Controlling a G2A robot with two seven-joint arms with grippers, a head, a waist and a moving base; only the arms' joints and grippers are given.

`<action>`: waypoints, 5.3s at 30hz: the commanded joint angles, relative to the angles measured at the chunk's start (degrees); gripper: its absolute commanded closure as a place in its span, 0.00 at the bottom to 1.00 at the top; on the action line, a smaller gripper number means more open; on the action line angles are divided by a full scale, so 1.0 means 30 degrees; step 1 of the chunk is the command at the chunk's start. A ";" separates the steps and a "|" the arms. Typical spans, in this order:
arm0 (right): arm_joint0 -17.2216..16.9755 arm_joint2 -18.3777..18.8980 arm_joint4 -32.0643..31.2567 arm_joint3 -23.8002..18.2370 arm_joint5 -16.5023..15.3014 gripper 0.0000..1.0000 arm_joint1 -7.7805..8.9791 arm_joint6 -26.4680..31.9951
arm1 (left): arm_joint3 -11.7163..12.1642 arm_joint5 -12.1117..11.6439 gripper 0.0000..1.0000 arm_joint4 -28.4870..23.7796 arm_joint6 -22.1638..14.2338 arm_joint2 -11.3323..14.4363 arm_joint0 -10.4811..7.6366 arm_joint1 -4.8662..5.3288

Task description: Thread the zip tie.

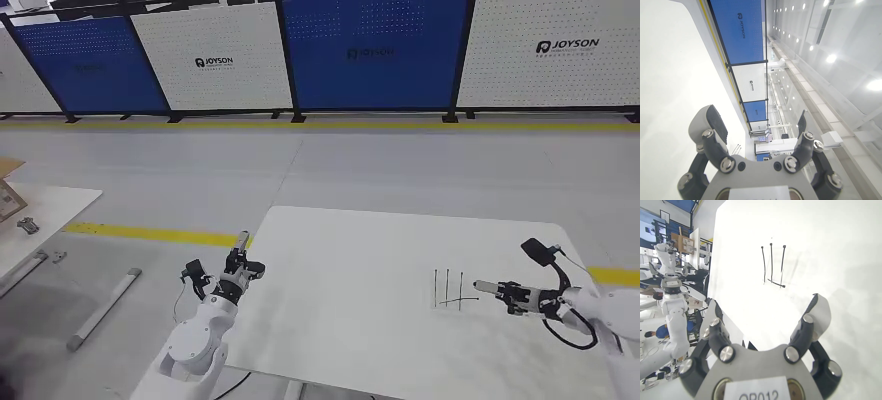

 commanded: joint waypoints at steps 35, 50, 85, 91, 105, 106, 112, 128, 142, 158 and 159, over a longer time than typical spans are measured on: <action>0.2260 -0.2144 0.1510 0.3697 -0.0636 0.00 -0.0374 0.0014 | 0.0000 0.0000 0.00 0.0000 0.0000 0.0000 0.0000 0.0000; 0.2300 -0.2684 0.1101 0.3923 -0.0147 0.00 -0.0451 -0.0308 | 0.0000 0.0000 0.00 0.0000 0.0000 0.0000 0.0000 0.0000; 0.2685 -0.3680 0.1371 0.5217 0.1432 0.53 -0.0590 -0.2311 | 0.0000 0.0000 0.00 0.0000 0.0000 0.0000 0.0000 0.0000; 0.3123 -0.3978 0.1514 0.5868 0.1740 0.56 -0.0633 -0.2168 | 0.0000 0.0000 0.00 0.0000 0.0000 0.0000 0.0000 0.0000; 0.3360 -0.4337 0.1601 0.6503 0.1801 0.69 -0.0617 -0.2309 | 0.0000 0.0000 0.00 0.0000 0.0000 0.0000 0.0000 0.0000; 0.3315 -0.4345 0.1636 0.6461 0.1810 0.69 -0.0609 -0.2272 | 0.0000 0.0000 0.00 0.0000 0.0000 0.0000 0.0000 0.0000; 0.3166 -0.4383 0.1679 0.6207 0.1856 0.68 -0.0554 -0.2256 | 0.0000 0.0000 0.00 0.0000 0.0000 0.0000 0.0000 0.0000; 0.3106 -0.4556 0.1735 0.6030 0.2183 1.00 -0.0470 -0.2485 | 0.0000 0.0000 0.00 0.0000 0.0000 0.0000 0.0000 0.0000; 0.1331 -0.2417 0.3841 0.3990 0.0089 1.00 0.0077 -0.2841 | 0.0000 0.0000 0.00 0.0000 0.0000 0.0000 0.0000 0.0000; 0.0108 -0.1181 0.5544 0.3094 -0.1396 1.00 0.0314 -0.2622 | 0.0000 0.0000 0.00 0.0000 0.0000 0.0000 0.0000 0.0000; 0.0108 -0.1181 0.5544 0.3094 -0.1396 1.00 0.0314 -0.2622 | 0.0000 0.0000 0.00 0.0000 0.0000 0.0000 0.0000 0.0000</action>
